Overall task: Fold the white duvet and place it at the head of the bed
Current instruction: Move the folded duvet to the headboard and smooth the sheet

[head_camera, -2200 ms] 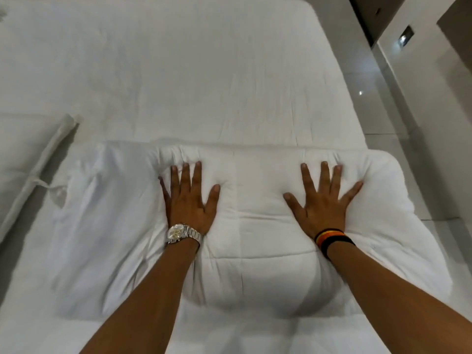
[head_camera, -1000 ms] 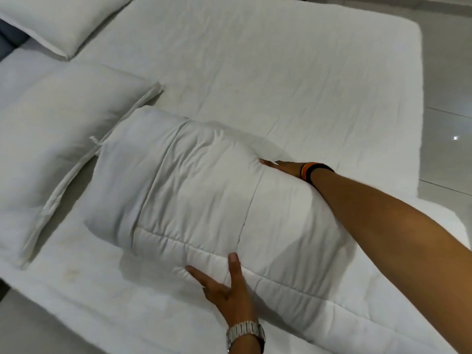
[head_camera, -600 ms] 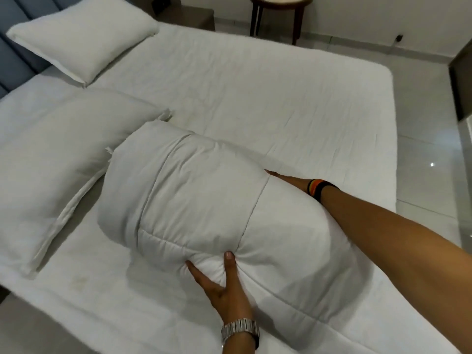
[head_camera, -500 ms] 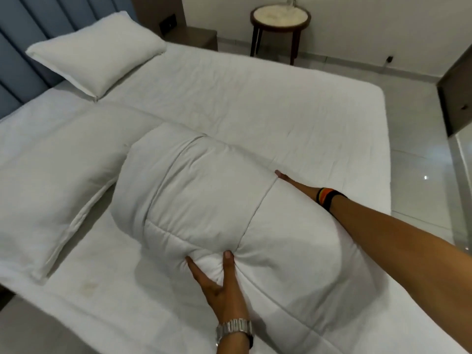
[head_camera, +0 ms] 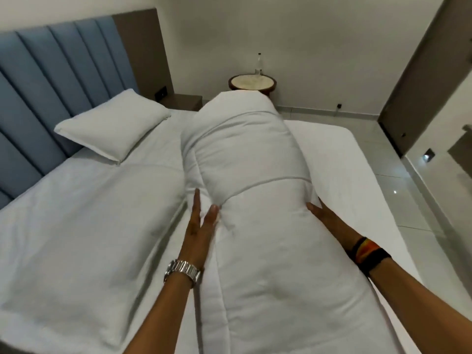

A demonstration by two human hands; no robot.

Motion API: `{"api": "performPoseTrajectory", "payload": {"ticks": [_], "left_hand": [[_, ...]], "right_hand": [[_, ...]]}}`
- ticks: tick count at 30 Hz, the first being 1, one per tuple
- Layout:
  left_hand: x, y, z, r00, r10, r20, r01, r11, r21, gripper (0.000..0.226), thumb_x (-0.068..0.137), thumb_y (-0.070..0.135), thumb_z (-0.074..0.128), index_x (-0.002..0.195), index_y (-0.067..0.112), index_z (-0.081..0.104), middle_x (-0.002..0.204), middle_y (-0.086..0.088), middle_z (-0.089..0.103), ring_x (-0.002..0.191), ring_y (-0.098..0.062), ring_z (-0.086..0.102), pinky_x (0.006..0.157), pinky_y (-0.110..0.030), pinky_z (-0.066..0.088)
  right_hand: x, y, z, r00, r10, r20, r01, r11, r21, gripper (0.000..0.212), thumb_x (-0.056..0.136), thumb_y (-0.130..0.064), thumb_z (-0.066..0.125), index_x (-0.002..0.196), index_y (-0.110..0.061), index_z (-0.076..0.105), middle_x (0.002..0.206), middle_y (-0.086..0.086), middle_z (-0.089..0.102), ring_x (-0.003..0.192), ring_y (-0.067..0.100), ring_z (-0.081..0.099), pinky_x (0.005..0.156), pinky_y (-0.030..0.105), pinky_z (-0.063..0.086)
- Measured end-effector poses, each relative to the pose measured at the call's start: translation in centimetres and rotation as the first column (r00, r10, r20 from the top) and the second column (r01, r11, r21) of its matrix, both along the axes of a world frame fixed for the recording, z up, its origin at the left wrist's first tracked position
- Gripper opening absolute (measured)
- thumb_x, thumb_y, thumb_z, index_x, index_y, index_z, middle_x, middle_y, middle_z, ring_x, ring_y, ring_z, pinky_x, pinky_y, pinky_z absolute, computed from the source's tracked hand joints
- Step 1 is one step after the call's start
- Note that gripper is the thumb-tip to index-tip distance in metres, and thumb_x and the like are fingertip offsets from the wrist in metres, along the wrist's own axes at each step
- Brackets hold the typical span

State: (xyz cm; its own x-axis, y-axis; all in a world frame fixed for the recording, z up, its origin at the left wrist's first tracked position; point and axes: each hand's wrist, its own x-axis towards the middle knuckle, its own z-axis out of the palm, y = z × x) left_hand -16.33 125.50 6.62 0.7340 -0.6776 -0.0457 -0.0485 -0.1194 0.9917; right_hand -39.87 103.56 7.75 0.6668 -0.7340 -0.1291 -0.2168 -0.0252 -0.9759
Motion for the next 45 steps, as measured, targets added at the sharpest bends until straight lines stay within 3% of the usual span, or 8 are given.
{"api": "performPoseTrajectory", "payload": {"ticks": [4, 8, 16, 21, 26, 33, 39, 45], "left_hand": [[8.8, 5.5, 3.7, 0.966, -0.221, 0.137, 0.218, 0.975, 0.042, 0.095, 0.069, 0.079, 0.067, 0.153, 0.063, 0.025, 0.149, 0.025, 0.042, 0.129, 0.017, 0.040, 0.093, 0.004, 0.032], [16.5, 11.2, 4.8, 0.958, -0.244, 0.151, 0.228, 0.966, 0.119, 0.093, 0.064, 0.081, 0.075, 0.146, 0.070, 0.030, 0.160, 0.005, 0.041, 0.148, -0.012, 0.035, 0.120, -0.038, 0.033], [30.2, 22.8, 5.3, 0.965, -0.176, 0.193, 0.146, 0.976, 0.162, 0.091, 0.059, 0.085, 0.078, 0.140, 0.073, 0.036, 0.158, 0.012, 0.044, 0.144, -0.012, 0.041, 0.117, -0.037, 0.037], [42.8, 27.8, 6.2, 0.969, -0.138, 0.206, 0.095, 0.974, 0.205, 0.091, 0.060, 0.084, 0.078, 0.141, 0.070, 0.038, 0.159, 0.012, 0.044, 0.144, -0.014, 0.041, 0.118, -0.043, 0.038], [60.9, 29.9, 5.7, 0.952, -0.192, 0.240, 0.132, 0.961, 0.245, 0.099, 0.055, 0.089, 0.074, 0.144, 0.067, 0.037, 0.161, 0.013, 0.038, 0.145, -0.014, 0.038, 0.111, -0.035, 0.035], [87.7, 30.7, 2.3, 0.930, -0.301, 0.211, 0.193, 0.888, 0.418, 0.082, 0.064, 0.095, 0.061, 0.138, 0.079, 0.027, 0.157, 0.021, 0.031, 0.145, -0.013, 0.032, 0.107, -0.036, 0.031], [94.5, 33.4, -11.8, 0.916, -0.383, 0.119, 0.150, 0.602, 0.784, 0.082, 0.082, 0.092, 0.028, 0.156, 0.062, 0.011, 0.174, 0.001, -0.003, 0.159, -0.031, 0.003, 0.126, -0.055, 0.008], [88.6, 38.3, -18.3, 0.826, -0.148, 0.545, -0.326, 0.662, 0.674, 0.081, 0.089, 0.089, 0.015, 0.159, 0.055, -0.005, 0.174, -0.006, 0.000, 0.158, -0.038, -0.001, 0.120, -0.063, -0.009]], "right_hand": [[6.0, 6.4, -1.2, 0.991, -0.114, 0.064, 0.108, 0.989, 0.097, 0.077, 0.064, -0.092, 0.068, 0.131, -0.059, 0.048, 0.123, -0.042, 0.063, 0.112, -0.023, 0.057, 0.089, 0.003, 0.045], [13.9, 12.3, -1.5, 0.979, -0.184, 0.092, 0.170, 0.974, 0.147, 0.098, 0.038, -0.100, 0.070, 0.123, -0.054, 0.051, 0.105, -0.040, 0.063, 0.090, -0.025, 0.061, 0.083, 0.012, 0.041], [29.3, 24.4, -1.2, 0.988, -0.103, 0.119, 0.086, 0.986, 0.141, 0.144, 0.035, -0.101, 0.069, 0.157, -0.030, 0.040, 0.136, -0.011, 0.057, 0.111, 0.000, 0.056, 0.106, 0.029, 0.036], [42.4, 30.3, 0.8, 0.992, -0.060, 0.110, 0.047, 0.992, 0.117, 0.116, 0.064, -0.088, 0.059, 0.160, -0.027, 0.034, 0.154, -0.004, 0.046, 0.137, 0.013, 0.045, 0.112, 0.029, 0.031], [59.9, 33.6, -1.1, 0.979, -0.085, 0.186, 0.073, 0.995, 0.071, 0.073, 0.087, -0.063, 0.058, 0.151, -0.034, 0.038, 0.135, -0.020, 0.051, 0.101, -0.027, 0.054, 0.084, -0.004, 0.039], [84.6, 38.3, -8.6, 0.968, -0.183, 0.169, 0.146, 0.966, 0.212, 0.094, 0.085, -0.074, 0.065, 0.161, -0.027, 0.036, 0.157, -0.007, 0.048, 0.143, 0.012, 0.047, 0.119, 0.028, 0.032], [94.3, 42.6, -17.0, 0.970, -0.015, -0.244, 0.144, 0.841, 0.521, 0.107, 0.075, -0.083, 0.065, 0.164, -0.040, 0.023, 0.162, -0.006, 0.041, 0.145, 0.029, 0.043, 0.118, 0.057, 0.037], [103.6, 39.7, -16.1, 0.929, -0.293, -0.226, 0.177, 0.888, -0.424, 0.096, 0.079, -0.096, 0.042, 0.161, -0.053, 0.015, 0.175, 0.000, 0.002, 0.161, 0.022, 0.004, 0.125, 0.049, 0.001]]}}
